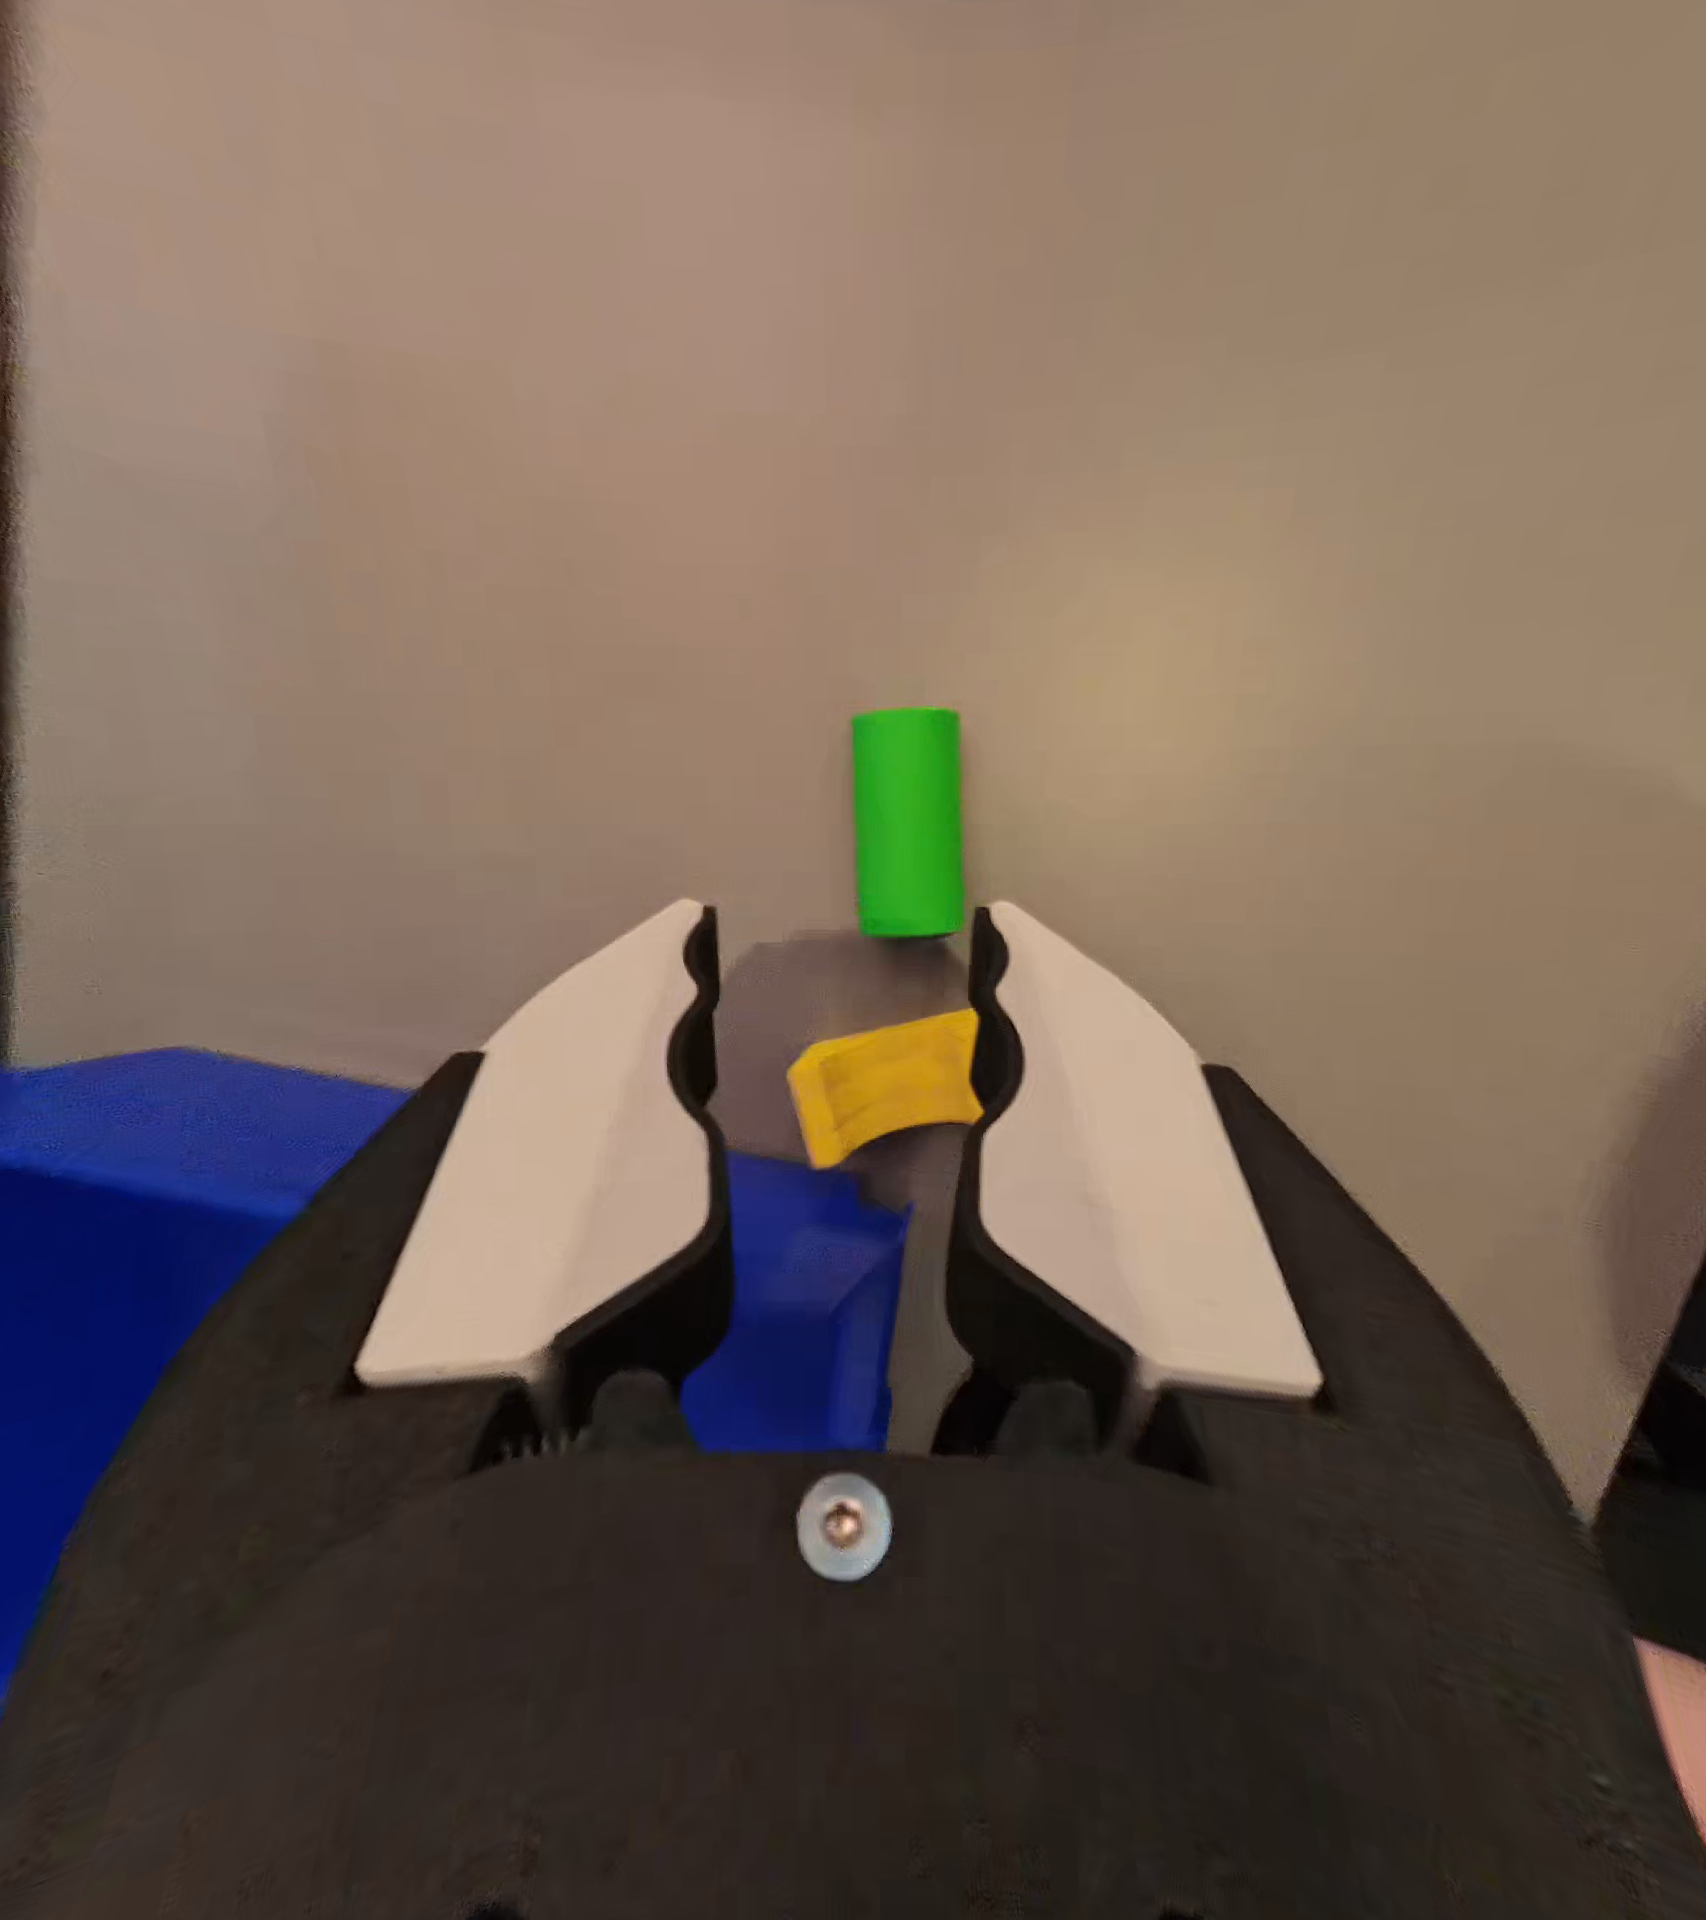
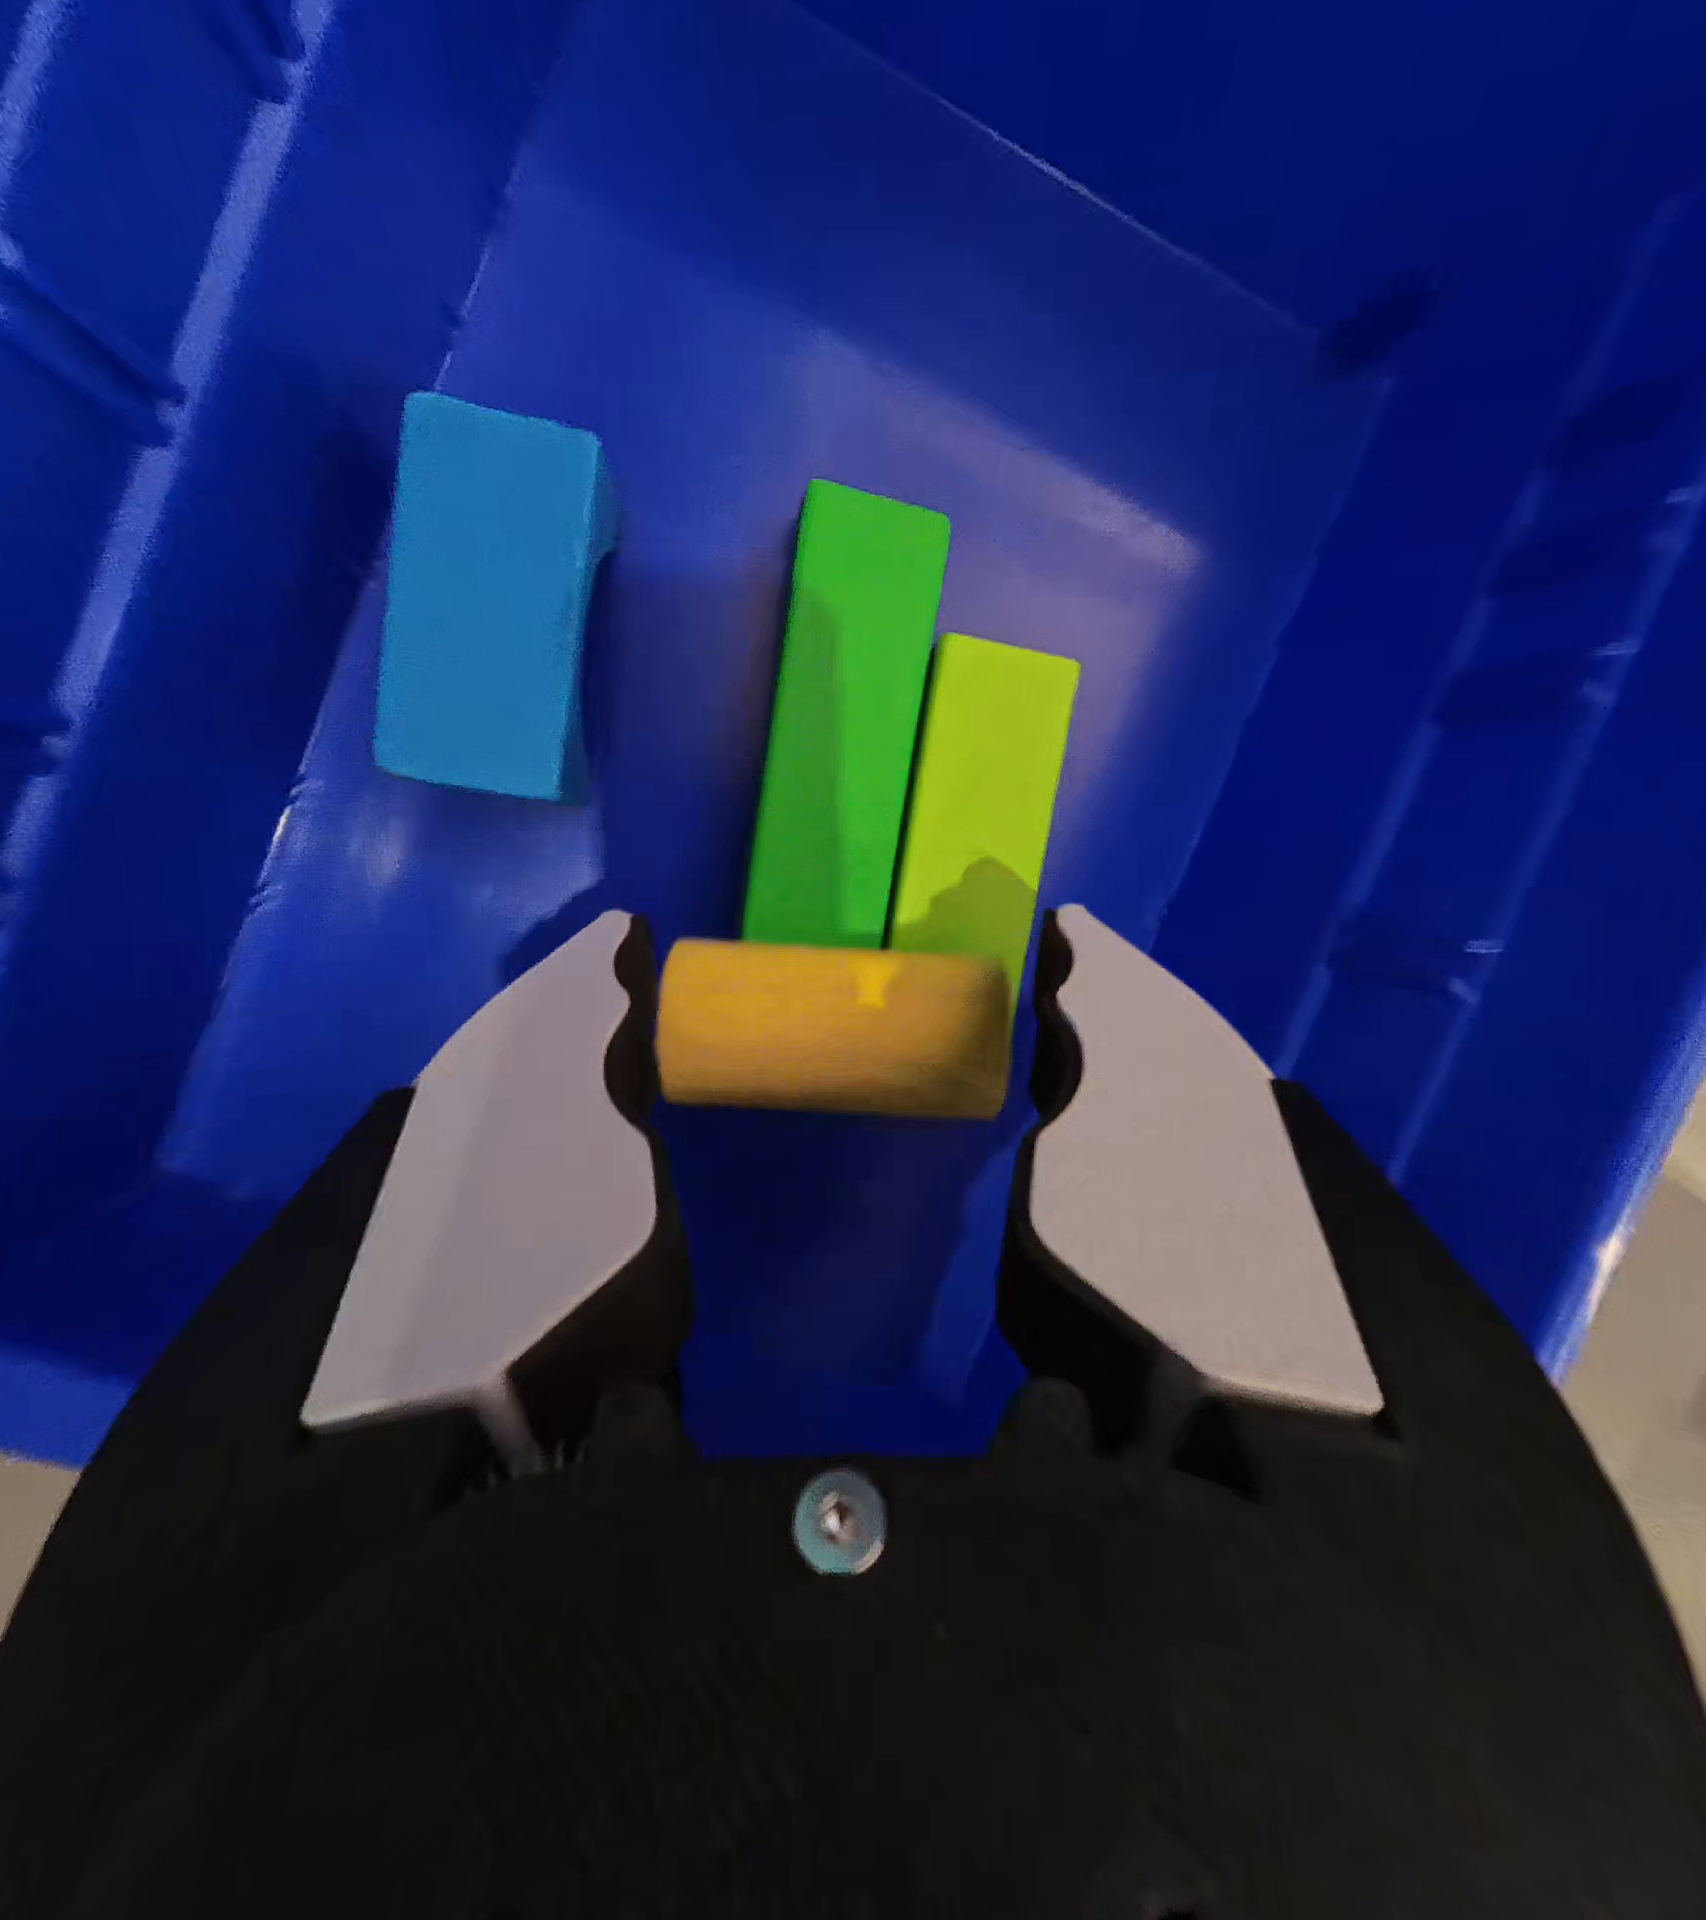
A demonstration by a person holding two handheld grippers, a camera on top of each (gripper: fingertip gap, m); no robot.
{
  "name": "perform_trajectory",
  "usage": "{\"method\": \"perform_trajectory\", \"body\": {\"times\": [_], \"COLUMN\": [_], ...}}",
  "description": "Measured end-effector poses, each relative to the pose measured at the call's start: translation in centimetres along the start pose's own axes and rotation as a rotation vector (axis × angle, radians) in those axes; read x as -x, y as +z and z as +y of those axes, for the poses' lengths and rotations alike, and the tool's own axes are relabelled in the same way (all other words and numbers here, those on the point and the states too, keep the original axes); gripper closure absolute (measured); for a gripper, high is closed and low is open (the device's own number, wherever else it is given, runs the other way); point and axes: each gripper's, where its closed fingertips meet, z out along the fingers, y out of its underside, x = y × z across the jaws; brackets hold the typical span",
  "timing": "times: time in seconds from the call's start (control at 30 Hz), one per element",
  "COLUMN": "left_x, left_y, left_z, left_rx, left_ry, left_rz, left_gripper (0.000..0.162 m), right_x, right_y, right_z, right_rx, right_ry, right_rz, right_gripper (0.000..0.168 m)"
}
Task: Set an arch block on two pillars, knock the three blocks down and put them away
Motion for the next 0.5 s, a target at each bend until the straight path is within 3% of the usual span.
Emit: {"method": "perform_trajectory", "body": {"times": [0.17, 0.3, 0.33, 0.5], "left_x": [-4.4, -4.5, -4.5, -3.2], "left_y": [6.7, 9.3, 9.6, 9.3], "left_z": [1.3, 2.6, 2.7, 0.3], "left_rx": [0.27, 0.379, 0.391, 0.244], "left_ry": [-0.032, 0.05, 0.069, 0.034], "left_rz": [0.24, 0.19, 0.189, 0.19], "left_gripper": [0.11, 0.112, 0.126, 0.128], "right_x": [-1.6, -1.5, -1.6, -0.5], "right_y": [-1.5, -3.4, -3.8, -6.7], "right_z": [-1.4, -2.4, -2.5, -4.6], "right_rx": [-0.115, -0.247, -0.268, -0.469], "right_ry": [-0.01, 0.023, 0.028, 0.006], "right_rz": [0.087, 0.036, 0.03, -0.008], "right_gripper": [0.095, 0.095, 0.096, 0.096]}}
